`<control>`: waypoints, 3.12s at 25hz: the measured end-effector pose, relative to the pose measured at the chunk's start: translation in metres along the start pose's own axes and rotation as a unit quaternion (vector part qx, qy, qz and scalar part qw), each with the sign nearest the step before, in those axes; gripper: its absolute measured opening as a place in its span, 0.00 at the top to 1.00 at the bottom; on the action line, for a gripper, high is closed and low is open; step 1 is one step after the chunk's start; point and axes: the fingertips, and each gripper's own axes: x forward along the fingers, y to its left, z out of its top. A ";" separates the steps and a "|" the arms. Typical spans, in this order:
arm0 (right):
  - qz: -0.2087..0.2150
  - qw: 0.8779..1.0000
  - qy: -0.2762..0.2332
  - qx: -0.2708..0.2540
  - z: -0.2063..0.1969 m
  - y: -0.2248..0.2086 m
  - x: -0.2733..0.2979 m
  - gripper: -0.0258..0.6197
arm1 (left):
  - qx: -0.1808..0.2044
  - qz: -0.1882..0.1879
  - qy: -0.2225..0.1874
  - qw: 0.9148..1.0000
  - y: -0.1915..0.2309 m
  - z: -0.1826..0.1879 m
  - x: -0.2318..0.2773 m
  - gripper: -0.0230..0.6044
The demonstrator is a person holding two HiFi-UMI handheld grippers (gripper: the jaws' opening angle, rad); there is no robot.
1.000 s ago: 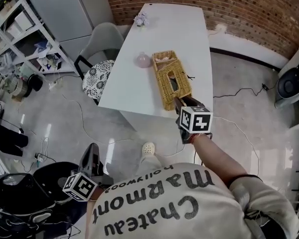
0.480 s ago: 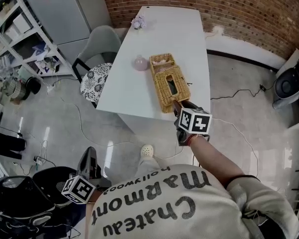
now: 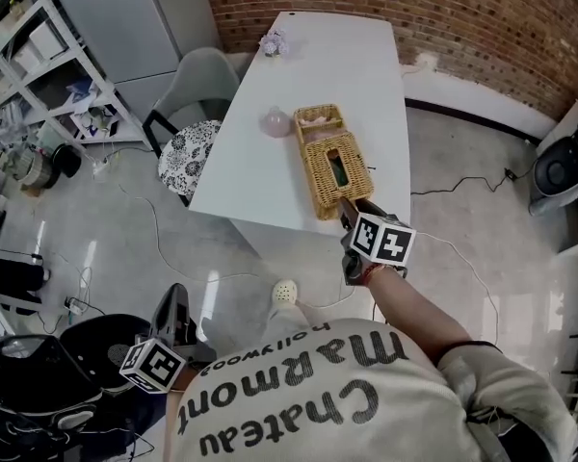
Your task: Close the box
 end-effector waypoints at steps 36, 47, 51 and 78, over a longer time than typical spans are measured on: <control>-0.063 0.994 0.015 0.083 -0.008 -0.005 0.002 0.70 | -0.006 0.007 -0.004 1.000 0.008 0.001 -0.003 0.96; -0.076 0.994 0.024 0.077 -0.007 -0.004 0.000 0.71 | -0.004 0.011 -0.005 1.000 0.006 0.003 -0.008 0.96; -0.077 0.994 0.027 0.074 -0.007 -0.004 0.000 0.71 | -0.005 0.009 -0.006 1.000 0.006 0.003 -0.009 0.96; -0.010 0.995 0.100 0.010 -0.054 0.057 0.002 0.69 | -0.005 -0.004 -0.012 1.000 -0.004 0.003 -0.005 0.96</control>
